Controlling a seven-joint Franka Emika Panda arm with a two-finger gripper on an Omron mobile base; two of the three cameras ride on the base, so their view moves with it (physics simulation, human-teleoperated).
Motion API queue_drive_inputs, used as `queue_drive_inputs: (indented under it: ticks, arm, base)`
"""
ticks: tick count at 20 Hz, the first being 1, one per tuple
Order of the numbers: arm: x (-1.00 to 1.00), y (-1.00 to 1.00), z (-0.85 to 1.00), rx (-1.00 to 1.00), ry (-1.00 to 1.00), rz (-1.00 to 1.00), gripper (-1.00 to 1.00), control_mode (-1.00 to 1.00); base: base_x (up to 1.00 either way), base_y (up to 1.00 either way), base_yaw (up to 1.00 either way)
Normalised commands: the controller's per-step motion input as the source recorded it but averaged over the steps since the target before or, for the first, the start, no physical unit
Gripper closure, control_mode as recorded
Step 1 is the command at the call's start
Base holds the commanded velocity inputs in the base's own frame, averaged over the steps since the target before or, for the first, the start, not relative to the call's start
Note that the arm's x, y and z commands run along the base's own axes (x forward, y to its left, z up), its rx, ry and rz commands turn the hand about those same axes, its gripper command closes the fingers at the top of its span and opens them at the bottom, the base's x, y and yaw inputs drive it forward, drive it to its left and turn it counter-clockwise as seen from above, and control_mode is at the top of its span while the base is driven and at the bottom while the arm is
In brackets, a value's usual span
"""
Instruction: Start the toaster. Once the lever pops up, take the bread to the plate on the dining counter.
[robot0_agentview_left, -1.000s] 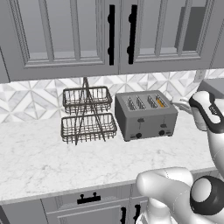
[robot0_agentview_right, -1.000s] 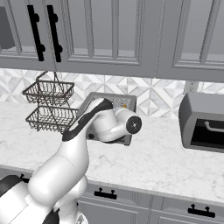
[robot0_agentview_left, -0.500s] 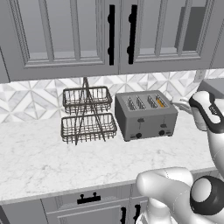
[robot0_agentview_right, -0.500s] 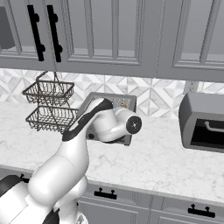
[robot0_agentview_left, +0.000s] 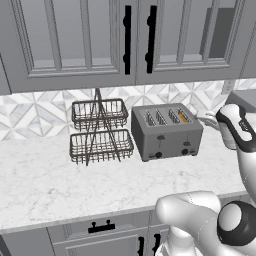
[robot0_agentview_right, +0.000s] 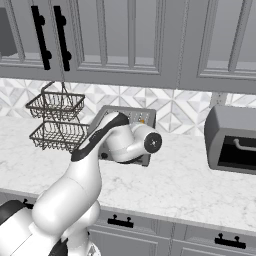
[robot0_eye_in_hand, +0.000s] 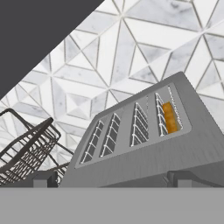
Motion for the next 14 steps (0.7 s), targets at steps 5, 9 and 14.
queue_drive_inputs:
  ticks: [5,9,14]
  arm:
    - [0.0,0.0,0.0,0.0,0.0,0.0,-1.0,-1.0]
    - [0.0,0.0,0.0,0.0,0.0,0.0,-1.0,-1.0]
    - [0.0,0.0,0.0,0.0,0.0,0.0,-1.0,-1.0]
  base:
    - [0.0,0.0,0.0]
    - [0.0,0.0,0.0]
    - [0.0,0.0,0.0]
